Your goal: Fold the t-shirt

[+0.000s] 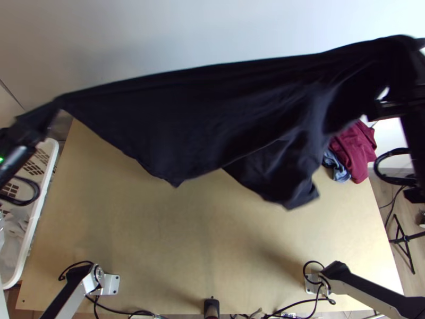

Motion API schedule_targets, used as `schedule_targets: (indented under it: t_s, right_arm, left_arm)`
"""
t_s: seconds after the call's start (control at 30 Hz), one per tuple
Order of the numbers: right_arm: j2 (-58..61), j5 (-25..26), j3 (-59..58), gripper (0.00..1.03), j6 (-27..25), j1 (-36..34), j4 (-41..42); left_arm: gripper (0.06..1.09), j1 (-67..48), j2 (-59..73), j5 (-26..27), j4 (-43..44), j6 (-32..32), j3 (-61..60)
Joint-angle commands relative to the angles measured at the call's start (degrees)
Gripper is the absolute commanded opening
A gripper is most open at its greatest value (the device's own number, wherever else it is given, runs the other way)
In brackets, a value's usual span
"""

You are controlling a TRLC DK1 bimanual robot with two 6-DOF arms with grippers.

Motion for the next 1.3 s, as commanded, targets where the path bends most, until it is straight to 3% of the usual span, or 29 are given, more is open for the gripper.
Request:
schedule_targets:
  t_s: [0.0, 0.27, 0.43, 0.63, 0.83, 1.27]
  right_arm:
    - [0.3, 0.5, 5.8, 0.03, -1.1, -0.1, 1.6]
    - [-0.7, 0.3, 12.3, 0.03, 1.9, 0.7, -3.4]
    - [-6.5, -4.9, 6.7, 0.03, 13.2, -1.5, -12.8]
    - [-15.3, -8.7, 1.3, 0.03, 13.2, -2.2, -19.3]
    - [-14.6, -12.8, 10.6, 0.03, 13.8, -3.5, -28.0]
    - [-8.0, -16.7, 27.8, 0.03, 17.8, -3.9, -36.4]
  left_arm:
    - [0.10, 5.1, -2.9, -0.4, 1.0, -5.4, 5.9]
    - [0.10, 3.3, -11.7, 0.6, 4.7, -5.8, 1.8]
    - [0.10, 1.9, -19.6, 2.6, 6.5, -6.0, -8.4]
    - [0.10, 2.1, -25.4, 6.2, 4.4, -7.4, -9.0]
    - [0.10, 3.0, -27.6, 6.5, 0.8, -7.4, -8.1]
    - [0.10, 3.4, -29.5, 7.2, -8.1, -6.4, -1.6]
